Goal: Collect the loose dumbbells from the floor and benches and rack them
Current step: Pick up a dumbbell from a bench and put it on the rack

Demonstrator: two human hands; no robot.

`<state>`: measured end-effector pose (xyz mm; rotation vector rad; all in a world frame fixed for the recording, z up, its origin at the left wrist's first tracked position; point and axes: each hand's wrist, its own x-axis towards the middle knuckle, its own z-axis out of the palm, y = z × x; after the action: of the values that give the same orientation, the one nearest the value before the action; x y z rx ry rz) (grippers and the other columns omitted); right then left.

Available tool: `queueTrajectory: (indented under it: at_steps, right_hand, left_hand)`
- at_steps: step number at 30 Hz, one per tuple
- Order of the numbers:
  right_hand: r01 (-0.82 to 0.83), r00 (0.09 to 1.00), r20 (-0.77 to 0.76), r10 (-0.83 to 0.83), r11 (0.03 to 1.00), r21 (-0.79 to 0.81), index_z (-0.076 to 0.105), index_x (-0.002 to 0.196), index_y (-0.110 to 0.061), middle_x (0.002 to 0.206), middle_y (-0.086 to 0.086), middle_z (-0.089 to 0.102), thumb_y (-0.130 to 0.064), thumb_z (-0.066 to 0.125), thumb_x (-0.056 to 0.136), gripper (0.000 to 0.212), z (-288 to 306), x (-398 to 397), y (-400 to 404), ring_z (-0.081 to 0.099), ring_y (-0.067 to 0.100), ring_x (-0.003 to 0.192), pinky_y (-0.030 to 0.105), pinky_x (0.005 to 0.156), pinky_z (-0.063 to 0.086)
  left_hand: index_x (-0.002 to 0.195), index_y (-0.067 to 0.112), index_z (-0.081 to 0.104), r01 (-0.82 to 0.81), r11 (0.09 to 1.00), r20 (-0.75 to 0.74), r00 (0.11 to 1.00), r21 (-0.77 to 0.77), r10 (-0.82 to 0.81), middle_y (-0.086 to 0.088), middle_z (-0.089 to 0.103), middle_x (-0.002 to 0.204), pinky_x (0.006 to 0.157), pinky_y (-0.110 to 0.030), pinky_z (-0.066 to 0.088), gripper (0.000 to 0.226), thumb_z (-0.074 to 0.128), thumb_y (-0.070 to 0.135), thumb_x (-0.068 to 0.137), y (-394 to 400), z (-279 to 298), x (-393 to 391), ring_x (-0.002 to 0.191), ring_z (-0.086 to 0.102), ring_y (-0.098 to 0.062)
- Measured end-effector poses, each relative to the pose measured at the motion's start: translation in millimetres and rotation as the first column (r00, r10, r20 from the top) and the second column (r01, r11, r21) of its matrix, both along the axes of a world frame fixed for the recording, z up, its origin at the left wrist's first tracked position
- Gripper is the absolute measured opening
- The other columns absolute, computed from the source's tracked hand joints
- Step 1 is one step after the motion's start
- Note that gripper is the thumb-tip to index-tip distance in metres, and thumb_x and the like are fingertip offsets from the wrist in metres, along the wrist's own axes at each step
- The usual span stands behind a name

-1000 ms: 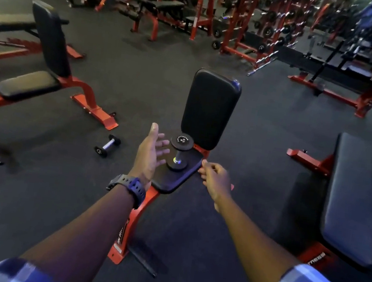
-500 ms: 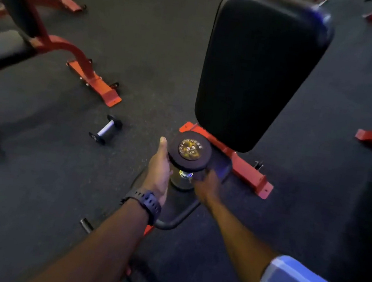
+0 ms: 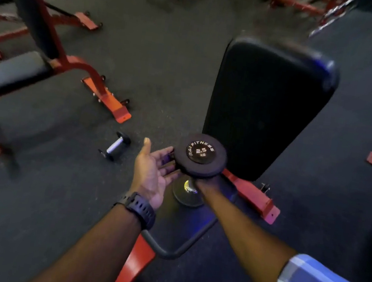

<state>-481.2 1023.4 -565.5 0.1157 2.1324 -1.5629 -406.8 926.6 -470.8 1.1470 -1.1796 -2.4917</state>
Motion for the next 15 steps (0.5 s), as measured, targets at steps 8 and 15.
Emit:
queueTrajectory:
  at_steps: [8,15]
  right_hand:
    - [-0.095,0.894,-0.447,-0.024,0.966,-0.241,0.07,0.095,-0.01,0.094,0.005,0.069,-0.002,0.067,0.082,0.015,286.8,-11.9,-16.9,0.059,0.008,0.086,0.028,0.083,0.049]
    - [-0.238,0.823,-0.565,-0.057,0.869,-0.435,0.053,0.059,-0.019,0.041,-0.011,0.05,-0.014,0.067,0.088,0.032,504.7,8.3,-31.9,0.048,0.007,0.042,0.037,0.067,0.05]
  left_hand:
    - [0.089,0.019,0.055,-0.218,0.976,-0.022,0.976,0.03,0.218,-0.004,0.053,0.086,0.085,-0.029,0.045,0.047,0.034,0.06,0.1,-5.3,172.4,2.5,0.081,0.05,-0.019]
    - [0.128,-0.006,0.061,0.146,0.852,-0.559,0.807,0.503,0.192,-0.024,0.063,0.13,0.102,-0.05,0.046,0.083,0.043,0.066,0.092,41.9,334.9,22.6,0.106,0.067,-0.038]
